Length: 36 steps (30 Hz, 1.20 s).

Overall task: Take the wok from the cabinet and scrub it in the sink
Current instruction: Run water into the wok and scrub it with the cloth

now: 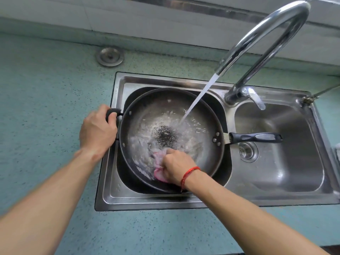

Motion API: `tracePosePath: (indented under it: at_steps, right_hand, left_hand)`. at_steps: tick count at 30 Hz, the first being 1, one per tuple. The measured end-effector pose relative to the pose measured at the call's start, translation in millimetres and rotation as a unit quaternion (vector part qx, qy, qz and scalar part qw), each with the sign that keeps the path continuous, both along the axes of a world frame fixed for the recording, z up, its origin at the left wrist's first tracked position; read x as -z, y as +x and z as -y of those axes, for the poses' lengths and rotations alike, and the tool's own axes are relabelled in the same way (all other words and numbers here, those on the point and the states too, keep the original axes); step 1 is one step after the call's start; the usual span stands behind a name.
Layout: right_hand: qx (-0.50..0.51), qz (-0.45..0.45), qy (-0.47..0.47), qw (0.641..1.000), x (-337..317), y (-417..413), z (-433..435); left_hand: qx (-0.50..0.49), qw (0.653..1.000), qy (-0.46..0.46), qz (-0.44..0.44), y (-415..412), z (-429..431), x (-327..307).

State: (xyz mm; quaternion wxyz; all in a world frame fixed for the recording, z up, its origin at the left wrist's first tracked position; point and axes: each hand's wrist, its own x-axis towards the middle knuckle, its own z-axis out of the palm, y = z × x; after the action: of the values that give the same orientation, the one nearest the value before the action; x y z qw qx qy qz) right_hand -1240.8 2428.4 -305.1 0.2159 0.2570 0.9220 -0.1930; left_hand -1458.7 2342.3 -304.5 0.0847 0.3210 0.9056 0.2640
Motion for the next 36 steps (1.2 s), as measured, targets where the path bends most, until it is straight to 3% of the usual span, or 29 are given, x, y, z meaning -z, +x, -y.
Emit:
tracePosePath:
  at_steps: [11, 16, 22, 28, 36]
  right_hand:
    - [0.040, -0.073, 0.024, 0.996, -8.8, 4.4, -4.4]
    - [0.127, -0.158, 0.165, 0.965, -30.7, 14.4, -39.3]
    - [0.252, -0.122, 0.310, 0.908, -53.2, 41.6, -95.2]
    - [0.332, -0.055, 0.305, 0.891, -56.3, 63.2, -119.1]
    - [0.347, -0.062, 0.263, 0.898, -47.4, 76.4, -125.8]
  left_hand:
    - [-0.001, 1.000, -0.005, 0.000, 0.8, -0.1, -0.5]
    - [-0.005, 1.000, -0.009, 0.005, 1.7, -0.5, -2.4]
    - [-0.005, 1.000, -0.018, 0.015, 1.7, -0.9, -4.5]
    - [-0.001, 1.000, -0.020, 0.015, 1.5, -0.6, -4.6]
    - [0.003, 1.000, -0.019, 0.014, 1.2, -0.5, -3.6]
